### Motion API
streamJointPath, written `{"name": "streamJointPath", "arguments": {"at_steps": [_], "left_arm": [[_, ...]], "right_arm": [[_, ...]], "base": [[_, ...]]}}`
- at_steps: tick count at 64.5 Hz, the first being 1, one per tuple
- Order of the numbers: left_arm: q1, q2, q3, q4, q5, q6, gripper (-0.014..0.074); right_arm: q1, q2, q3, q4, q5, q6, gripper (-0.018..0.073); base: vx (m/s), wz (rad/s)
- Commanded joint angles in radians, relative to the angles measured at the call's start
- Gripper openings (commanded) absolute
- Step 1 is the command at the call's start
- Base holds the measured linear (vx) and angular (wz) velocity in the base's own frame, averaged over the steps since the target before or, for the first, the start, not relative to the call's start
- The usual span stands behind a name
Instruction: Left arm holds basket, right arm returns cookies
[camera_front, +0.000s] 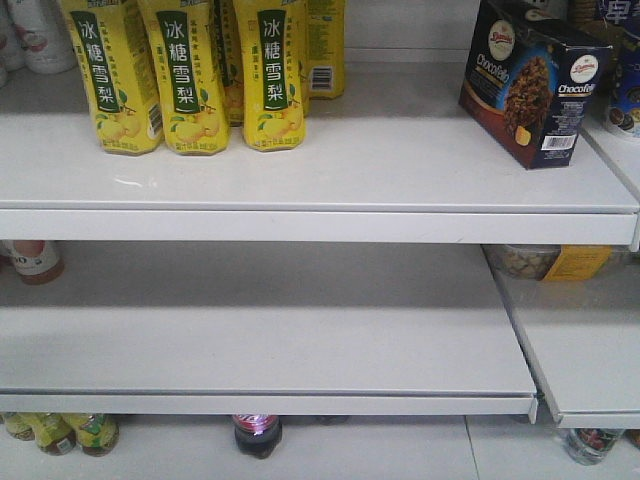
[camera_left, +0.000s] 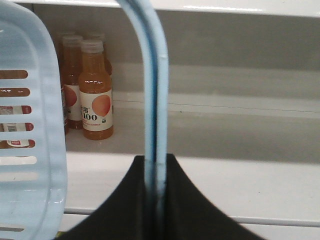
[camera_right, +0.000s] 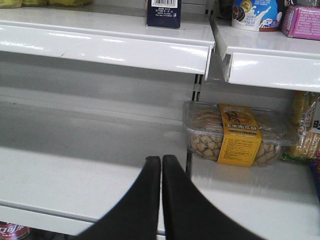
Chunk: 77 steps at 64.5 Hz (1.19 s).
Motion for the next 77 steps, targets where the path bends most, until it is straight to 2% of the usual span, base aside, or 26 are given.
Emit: {"name": "streamJointPath", "arguments": {"at_steps": [1,18,33,43,54,77], "left_arm": [[0.001,-0.022,0.009,0.011,-0.106,0.020,-0.0006],[0.001,-0.022,0.009,0.011,-0.106,0.020,-0.0006],[0.001,-0.022,0.009,0.011,-0.106,0.020,-0.0006],[0.001,-0.022,0.009,0.011,-0.106,0.020,-0.0006],[0.001,-0.022,0.009,0.011,-0.106,0.020,-0.0006],[0.001,-0.022,0.009,0.011,-0.099,0.020,-0.0006]], "right_arm": [[-0.006,0.020,-0.026,-0.001,-0.077,-0.005,-0.0008],[-0.011,0.016,-0.026,-0.002,-0.080,-0.007,-0.0008],[-0.149,0.016,-0.012,0.000,-0.094,-0.002,-0.0008],[-0.144,0.016,0.118,0.002,-0.271,0.003,-0.0008],[-0.144,-0.014,0.254,0.002,-0.470,0.075,-0.0008],[-0.144,-0.043,0.252,0.000,-0.453,0.129,-0.0008]], "base": [[0.00,0.00],[0.00,0.00],[0.00,0.00],[0.00,0.00],[0.00,0.00],[0.00,0.00]]}}
